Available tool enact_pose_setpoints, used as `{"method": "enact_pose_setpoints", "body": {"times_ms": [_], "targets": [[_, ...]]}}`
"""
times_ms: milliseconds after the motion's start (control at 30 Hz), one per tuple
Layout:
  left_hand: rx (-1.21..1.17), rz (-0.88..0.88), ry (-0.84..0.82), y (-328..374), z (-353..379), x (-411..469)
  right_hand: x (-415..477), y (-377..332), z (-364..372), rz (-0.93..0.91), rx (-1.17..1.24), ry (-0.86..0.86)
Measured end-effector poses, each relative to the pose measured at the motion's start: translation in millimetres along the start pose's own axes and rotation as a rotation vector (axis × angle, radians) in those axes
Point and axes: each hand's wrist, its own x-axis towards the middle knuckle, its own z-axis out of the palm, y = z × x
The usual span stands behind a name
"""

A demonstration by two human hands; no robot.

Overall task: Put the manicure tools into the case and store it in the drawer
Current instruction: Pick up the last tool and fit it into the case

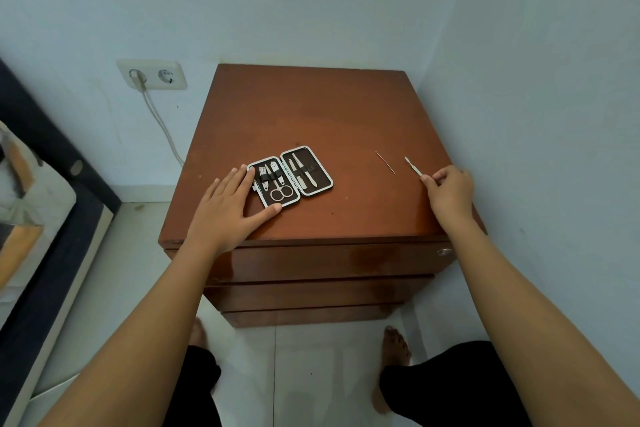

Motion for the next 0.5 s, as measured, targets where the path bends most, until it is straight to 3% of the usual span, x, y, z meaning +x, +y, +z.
{"method": "enact_pose_setpoints", "body": {"times_ms": [367, 500], "targets": [[-0.001, 0.002, 0.003, 0, 0, 0, 0, 0, 5, -0.017, -0.137, -0.046], [0.002, 0.001, -0.003, 1, -1, 1, -19, -12, 8, -0.114, 0.019, -0.076]]}}
